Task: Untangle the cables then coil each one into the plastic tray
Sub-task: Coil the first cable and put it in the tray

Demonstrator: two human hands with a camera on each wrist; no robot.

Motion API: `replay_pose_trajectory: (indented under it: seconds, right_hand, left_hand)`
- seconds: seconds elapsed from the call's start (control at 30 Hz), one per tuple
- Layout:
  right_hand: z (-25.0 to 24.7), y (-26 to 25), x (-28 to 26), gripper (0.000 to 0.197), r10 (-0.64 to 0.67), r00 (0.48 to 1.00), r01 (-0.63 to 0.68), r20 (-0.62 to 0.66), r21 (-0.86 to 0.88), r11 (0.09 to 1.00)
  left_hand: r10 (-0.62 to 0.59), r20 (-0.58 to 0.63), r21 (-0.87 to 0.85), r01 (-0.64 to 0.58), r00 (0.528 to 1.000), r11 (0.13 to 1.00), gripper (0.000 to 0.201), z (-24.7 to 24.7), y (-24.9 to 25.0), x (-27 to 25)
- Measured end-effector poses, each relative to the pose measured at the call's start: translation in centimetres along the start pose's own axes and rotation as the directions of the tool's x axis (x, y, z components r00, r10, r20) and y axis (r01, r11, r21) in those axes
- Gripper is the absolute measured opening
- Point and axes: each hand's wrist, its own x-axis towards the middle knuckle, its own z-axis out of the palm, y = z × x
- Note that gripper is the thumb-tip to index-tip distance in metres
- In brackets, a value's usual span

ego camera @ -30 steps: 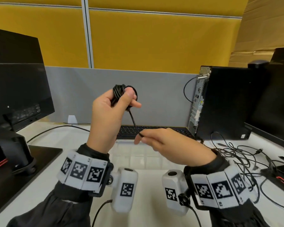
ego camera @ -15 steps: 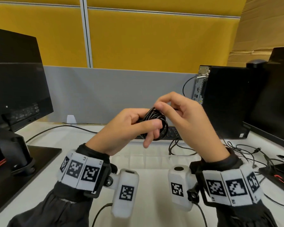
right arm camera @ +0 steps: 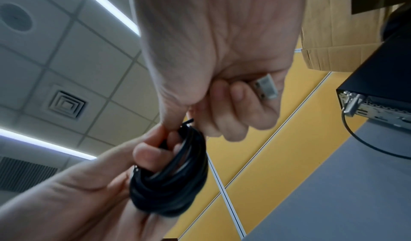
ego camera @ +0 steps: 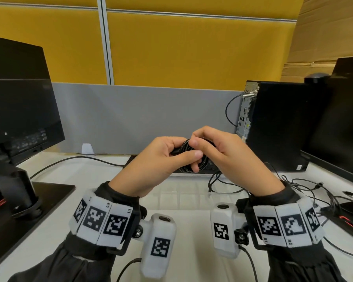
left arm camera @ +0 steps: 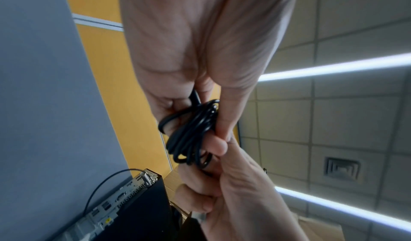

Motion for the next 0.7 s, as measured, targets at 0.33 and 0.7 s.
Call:
replay_pose_trajectory:
  seconds: [0.33,0.7]
  right_hand:
    - [0.5,0.8,0.3,0.054,-0.041,0.993,0.025,-0.112,-0.137,0.990]
    - [0.8,-0.4,0.1,0.037,-0.036,0.975,0.024,-0.219,-0.058,0.998]
  left_hand:
    - [0.027,-0.146,0.161,-0.003,0.989,0.987,0.012,0.2,-0.1,0.1]
    - [0.151,-0.058,0.393,-0.116,0.987,0.912,0.030,-0.1,-0.1,-0.2]
